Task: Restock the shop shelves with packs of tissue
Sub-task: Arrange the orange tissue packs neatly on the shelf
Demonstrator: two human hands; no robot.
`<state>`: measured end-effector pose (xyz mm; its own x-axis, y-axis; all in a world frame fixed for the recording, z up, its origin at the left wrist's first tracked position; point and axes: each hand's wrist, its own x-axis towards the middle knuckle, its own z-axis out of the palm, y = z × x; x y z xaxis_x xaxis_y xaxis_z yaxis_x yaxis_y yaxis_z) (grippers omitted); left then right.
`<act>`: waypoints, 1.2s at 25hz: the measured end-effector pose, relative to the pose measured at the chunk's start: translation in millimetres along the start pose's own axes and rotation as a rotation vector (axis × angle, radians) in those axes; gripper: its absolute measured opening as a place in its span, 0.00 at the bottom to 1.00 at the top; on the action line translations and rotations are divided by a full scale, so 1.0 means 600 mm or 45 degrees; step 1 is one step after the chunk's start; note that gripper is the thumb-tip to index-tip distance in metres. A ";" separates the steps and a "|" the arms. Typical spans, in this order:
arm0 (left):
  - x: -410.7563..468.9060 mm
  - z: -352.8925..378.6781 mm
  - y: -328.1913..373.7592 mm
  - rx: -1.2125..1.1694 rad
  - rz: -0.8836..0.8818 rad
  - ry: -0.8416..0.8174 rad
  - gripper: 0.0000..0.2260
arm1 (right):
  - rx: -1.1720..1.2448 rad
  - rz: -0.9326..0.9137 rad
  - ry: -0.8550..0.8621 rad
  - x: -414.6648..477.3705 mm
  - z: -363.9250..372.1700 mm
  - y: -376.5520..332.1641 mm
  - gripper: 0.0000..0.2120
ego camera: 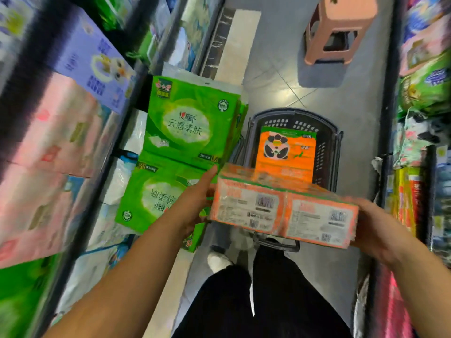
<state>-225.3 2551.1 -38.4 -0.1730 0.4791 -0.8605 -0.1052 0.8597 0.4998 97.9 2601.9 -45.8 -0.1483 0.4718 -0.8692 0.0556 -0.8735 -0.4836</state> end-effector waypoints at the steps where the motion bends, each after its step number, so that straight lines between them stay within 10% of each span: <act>1: -0.023 -0.013 -0.003 -0.009 0.022 -0.022 0.24 | -0.026 -0.047 -0.053 -0.018 0.005 0.004 0.33; 5: -0.088 -0.060 -0.028 0.056 0.221 0.016 0.21 | -0.061 -0.219 -0.247 -0.076 0.045 0.003 0.52; 12: -0.184 -0.167 -0.062 0.150 0.494 -0.108 0.40 | -0.388 -0.327 -0.105 -0.120 0.192 -0.045 0.24; 30: -0.363 -0.388 -0.058 -0.665 0.920 0.860 0.25 | -0.748 -1.136 -0.396 -0.230 0.654 -0.176 0.22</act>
<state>-412.2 2375.6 154.9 -0.8395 0.5049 -0.2007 -0.1359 0.1626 0.9773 -274.8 2582.1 165.9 -0.6048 0.7799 -0.1612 0.2524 -0.0043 -0.9676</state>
